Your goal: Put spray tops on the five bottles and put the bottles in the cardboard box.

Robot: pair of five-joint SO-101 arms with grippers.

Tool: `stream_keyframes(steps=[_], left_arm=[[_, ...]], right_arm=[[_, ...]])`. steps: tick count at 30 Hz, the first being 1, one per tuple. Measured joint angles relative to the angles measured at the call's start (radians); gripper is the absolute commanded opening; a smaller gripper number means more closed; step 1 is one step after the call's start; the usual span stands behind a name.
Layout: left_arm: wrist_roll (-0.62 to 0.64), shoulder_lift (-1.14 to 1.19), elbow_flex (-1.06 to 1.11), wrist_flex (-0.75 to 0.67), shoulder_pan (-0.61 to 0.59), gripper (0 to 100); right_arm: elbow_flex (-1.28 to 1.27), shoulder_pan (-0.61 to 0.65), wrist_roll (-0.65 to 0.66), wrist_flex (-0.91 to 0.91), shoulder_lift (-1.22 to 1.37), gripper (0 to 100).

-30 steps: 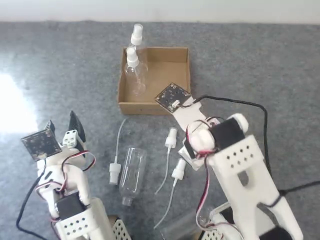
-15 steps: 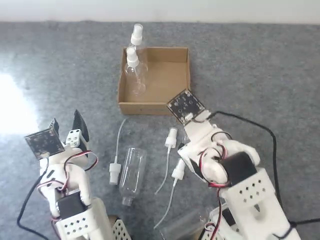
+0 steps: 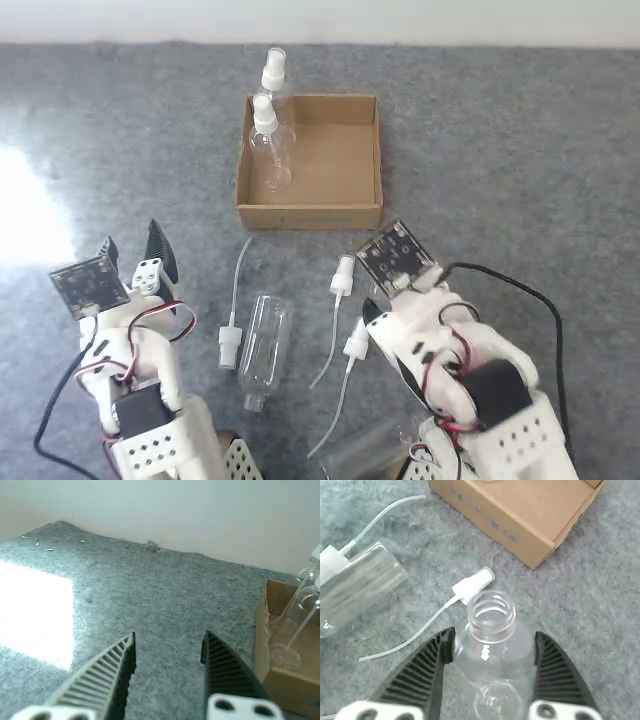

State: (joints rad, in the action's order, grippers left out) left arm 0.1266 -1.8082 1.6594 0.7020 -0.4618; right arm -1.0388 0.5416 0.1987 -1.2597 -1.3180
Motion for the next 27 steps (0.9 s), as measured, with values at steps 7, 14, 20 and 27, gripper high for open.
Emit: stream_keyframes(steps=[7, 14, 20, 27], left_arm=[[0.0, 0.0, -0.003, 0.0, 0.021, 20], [-0.058, 0.0, -0.003, 0.035, 0.155, 20], [-0.064, 0.0, -0.098, 0.112, 0.195, 21], [-0.069, 0.0, -0.265, 0.304, 0.258, 21]], right_arm=[[-0.087, -0.057, 0.0, 0.003, -0.245, 15.0], [-0.141, -0.092, 0.0, 0.003, -0.396, 14.9], [-0.161, -0.097, 0.0, 0.003, -0.448, 9.1], [-0.161, -0.098, 0.0, 0.003, -0.476, 9.1]])
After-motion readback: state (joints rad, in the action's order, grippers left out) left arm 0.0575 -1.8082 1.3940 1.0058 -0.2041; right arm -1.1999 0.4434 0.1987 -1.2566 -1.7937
